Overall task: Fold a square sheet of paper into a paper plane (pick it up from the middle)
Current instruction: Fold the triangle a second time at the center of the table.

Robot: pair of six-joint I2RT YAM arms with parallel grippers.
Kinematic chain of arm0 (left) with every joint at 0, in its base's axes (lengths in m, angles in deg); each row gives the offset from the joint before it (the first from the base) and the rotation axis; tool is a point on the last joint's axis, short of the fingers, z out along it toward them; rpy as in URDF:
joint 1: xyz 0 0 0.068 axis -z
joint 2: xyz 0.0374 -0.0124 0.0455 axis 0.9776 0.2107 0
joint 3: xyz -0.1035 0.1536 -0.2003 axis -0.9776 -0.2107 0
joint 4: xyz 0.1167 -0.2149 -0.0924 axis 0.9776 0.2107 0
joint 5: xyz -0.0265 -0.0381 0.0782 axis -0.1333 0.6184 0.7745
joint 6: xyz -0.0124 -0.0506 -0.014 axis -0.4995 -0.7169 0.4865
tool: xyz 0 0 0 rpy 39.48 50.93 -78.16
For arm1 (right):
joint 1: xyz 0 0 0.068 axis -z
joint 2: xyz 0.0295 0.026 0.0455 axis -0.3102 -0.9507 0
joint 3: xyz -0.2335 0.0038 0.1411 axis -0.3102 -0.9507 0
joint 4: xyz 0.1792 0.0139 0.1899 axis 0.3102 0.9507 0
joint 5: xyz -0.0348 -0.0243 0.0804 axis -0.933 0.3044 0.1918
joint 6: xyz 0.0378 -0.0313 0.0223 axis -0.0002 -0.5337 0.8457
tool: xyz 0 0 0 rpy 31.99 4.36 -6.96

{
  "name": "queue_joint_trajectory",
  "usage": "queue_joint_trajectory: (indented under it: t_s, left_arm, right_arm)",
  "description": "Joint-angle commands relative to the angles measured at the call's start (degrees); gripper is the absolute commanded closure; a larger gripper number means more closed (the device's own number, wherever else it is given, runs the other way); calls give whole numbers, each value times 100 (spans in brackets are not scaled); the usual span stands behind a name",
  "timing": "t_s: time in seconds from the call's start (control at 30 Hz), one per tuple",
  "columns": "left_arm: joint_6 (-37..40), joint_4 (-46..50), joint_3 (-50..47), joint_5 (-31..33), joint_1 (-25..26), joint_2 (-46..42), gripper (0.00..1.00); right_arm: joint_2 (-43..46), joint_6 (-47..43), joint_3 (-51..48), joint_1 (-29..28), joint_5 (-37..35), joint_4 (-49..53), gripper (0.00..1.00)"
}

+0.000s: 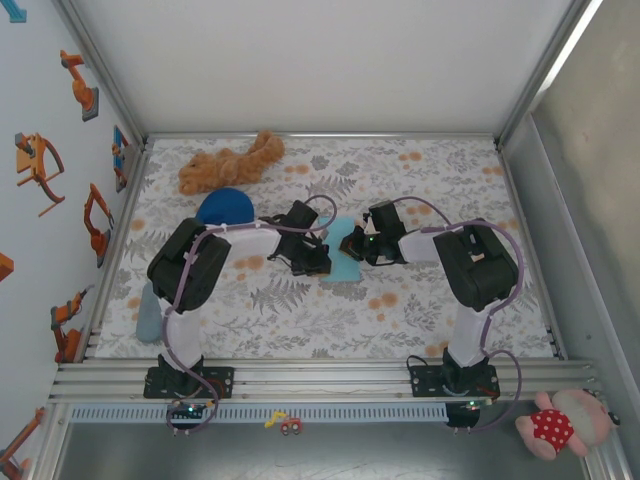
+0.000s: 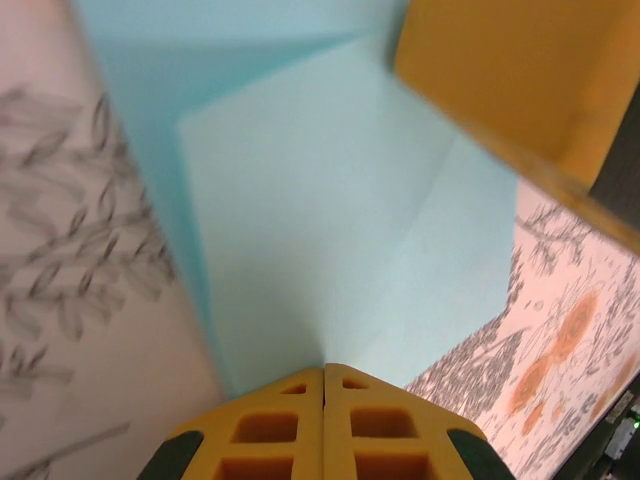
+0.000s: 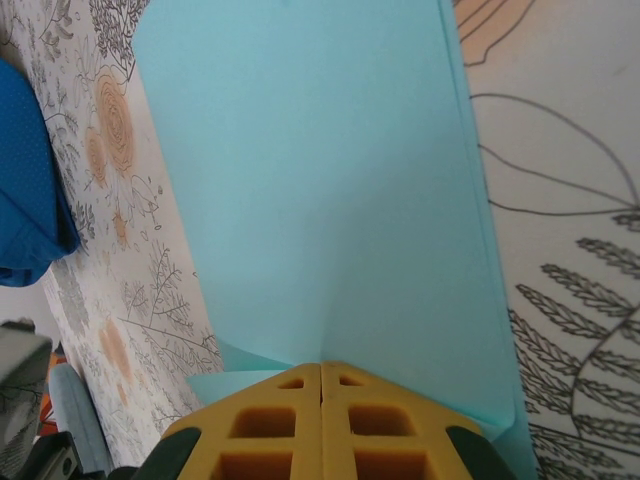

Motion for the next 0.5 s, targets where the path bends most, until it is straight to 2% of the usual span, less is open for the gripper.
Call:
queue_joint_trajectory:
  t_s: [0.0, 0.23, 0.43, 0.47]
  left_arm:
    - [173, 771, -502, 90, -9, -260, 100]
    - [223, 919, -522, 289, -58, -784, 100]
    - [-116, 242, -246, 493, -83, -1098, 95]
    - [-197, 103, -219, 511, -108, -1062, 95]
  right_arm:
    - [-716, -74, -297, 2, -950, 1266, 100]
    - [-506, -206, -85, -5, -865, 1372, 100]
    - [95, -321, 322, 3, -504, 1191, 100]
    - [190, -325, 393, -4, -464, 1164, 97]
